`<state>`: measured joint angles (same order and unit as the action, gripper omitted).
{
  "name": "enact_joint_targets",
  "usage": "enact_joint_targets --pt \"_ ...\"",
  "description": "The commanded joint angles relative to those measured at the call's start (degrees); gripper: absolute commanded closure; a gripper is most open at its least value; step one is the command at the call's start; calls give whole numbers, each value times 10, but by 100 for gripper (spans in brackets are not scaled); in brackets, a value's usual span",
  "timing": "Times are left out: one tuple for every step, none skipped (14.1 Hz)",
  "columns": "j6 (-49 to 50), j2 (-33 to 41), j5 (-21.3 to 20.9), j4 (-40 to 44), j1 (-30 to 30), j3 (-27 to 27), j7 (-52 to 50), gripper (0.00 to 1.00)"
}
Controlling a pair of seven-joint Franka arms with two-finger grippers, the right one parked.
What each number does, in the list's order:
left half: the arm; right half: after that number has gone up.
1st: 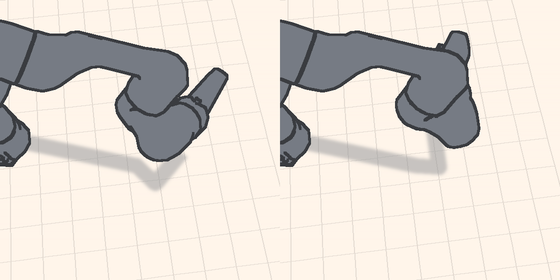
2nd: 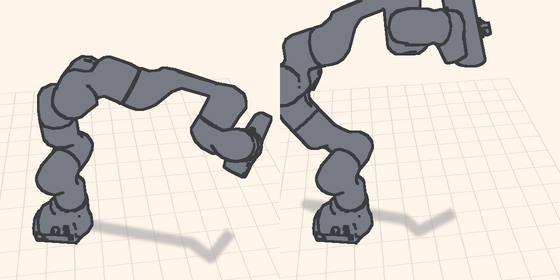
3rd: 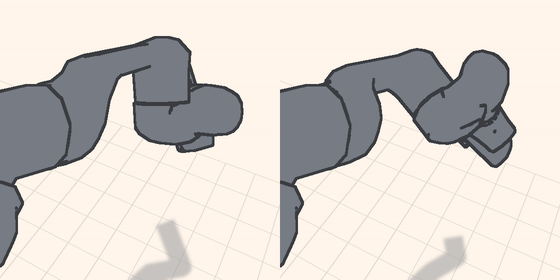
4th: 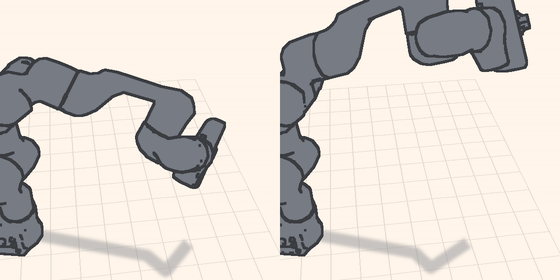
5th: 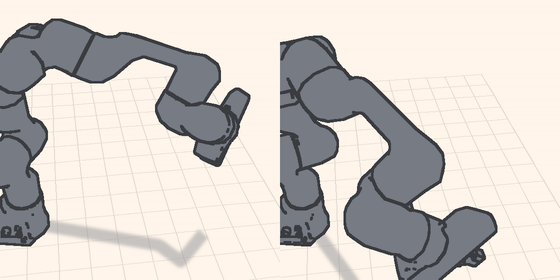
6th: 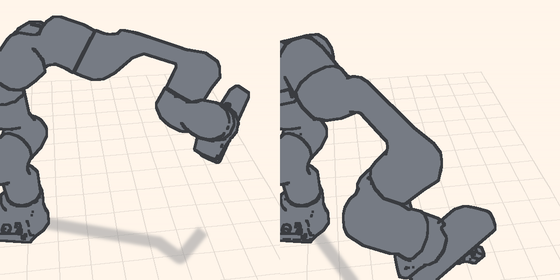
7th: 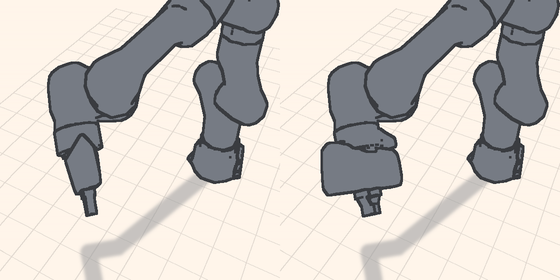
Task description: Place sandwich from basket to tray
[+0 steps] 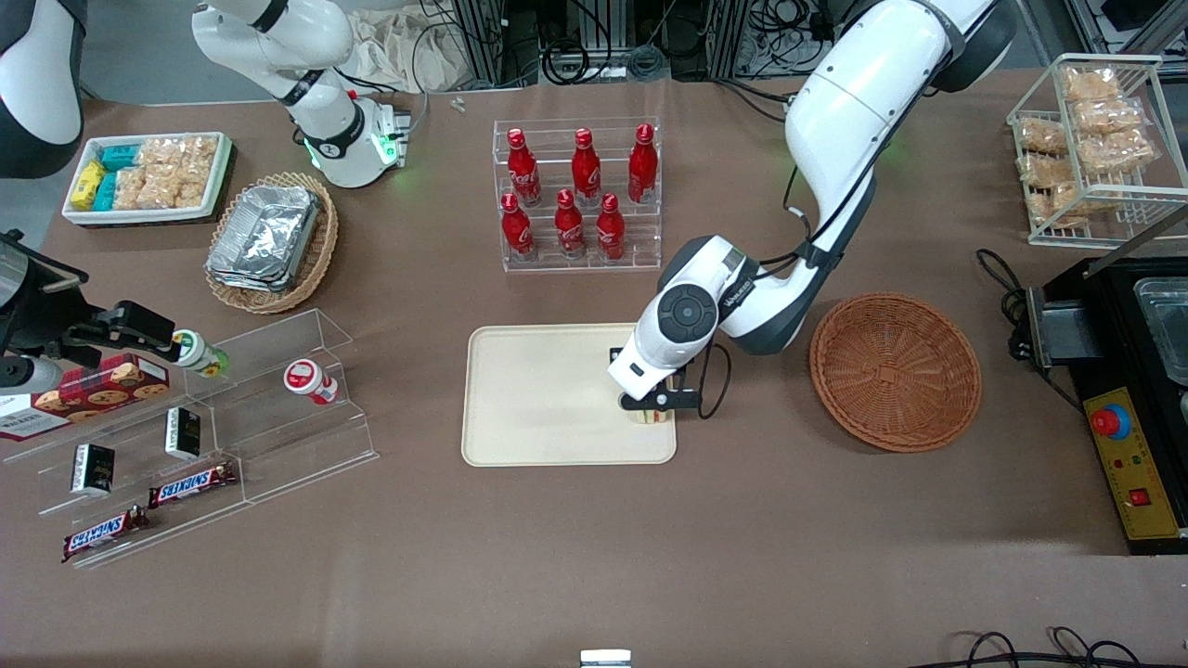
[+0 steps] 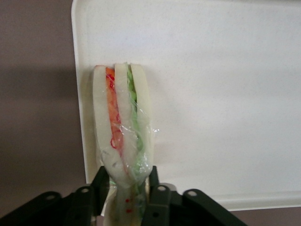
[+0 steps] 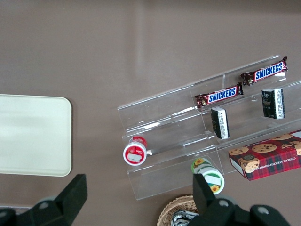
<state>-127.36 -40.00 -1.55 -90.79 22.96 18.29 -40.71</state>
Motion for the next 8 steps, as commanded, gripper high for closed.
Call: enact_joint_targets --pt "31 38 -2 5 -1 -5 -13 0" --pt "64 58 -2 5 -3 -6 -14 0" --pt "97 82 -2 4 -3 -9 -18 0" --pt "130 106 -2 1 -9 -11 -29 0" --pt "165 130 -3 -1 -23 -11 -34 0" --pt "199 155 -3 -4 -34 -11 -32 0" --pt "232 177 -5 -5 -47 -11 -28 0" --pt "260 197 -6 -9 -64 -11 -24 0"
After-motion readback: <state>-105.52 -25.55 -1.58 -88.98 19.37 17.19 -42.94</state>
